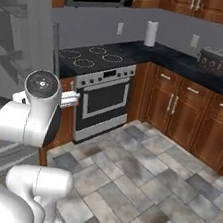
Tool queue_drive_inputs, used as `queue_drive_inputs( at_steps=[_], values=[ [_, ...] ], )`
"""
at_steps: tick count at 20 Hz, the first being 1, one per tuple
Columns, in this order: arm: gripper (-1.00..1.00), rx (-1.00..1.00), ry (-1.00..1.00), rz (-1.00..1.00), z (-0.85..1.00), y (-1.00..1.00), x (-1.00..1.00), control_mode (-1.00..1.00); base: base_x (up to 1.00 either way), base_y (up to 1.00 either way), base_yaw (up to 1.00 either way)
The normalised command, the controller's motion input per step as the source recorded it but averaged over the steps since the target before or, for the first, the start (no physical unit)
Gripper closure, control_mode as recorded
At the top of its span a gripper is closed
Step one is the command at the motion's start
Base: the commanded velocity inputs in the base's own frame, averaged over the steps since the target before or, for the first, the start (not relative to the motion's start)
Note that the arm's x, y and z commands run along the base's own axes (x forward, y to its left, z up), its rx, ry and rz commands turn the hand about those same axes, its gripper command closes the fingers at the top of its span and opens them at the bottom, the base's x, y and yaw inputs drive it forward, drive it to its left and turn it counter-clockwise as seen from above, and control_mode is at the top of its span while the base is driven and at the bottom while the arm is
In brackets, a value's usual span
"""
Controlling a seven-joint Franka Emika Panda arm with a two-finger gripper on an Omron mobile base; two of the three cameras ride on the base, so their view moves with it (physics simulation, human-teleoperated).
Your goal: Take the cake and cupcake from the fridge and place them on the empty tray on the dining counter.
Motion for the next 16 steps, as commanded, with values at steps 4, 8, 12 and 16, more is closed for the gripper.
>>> queue_drive_inputs(
  at_steps=[4, 8, 12, 16],
  values=[
    [1.0, 0.0, 0.0, 0.0, 0.0, 0.0, 0.0, 1.0, -0.33, 0.0, -0.5],
    [1.0, 0.0, 0.0, 0.0, 0.0, 0.0, 0.0, 1.0, -0.29, 0.0, -0.49],
    [1.0, 0.0, 0.0, 0.0, 0.0, 0.0, 0.0, 1.0, -0.29, 0.0, -0.48],
    [1.0, 0.0, 0.0, 0.0, 0.0, 0.0, 0.0, 1.0, -0.3, 0.0, -0.48]
  ],
)
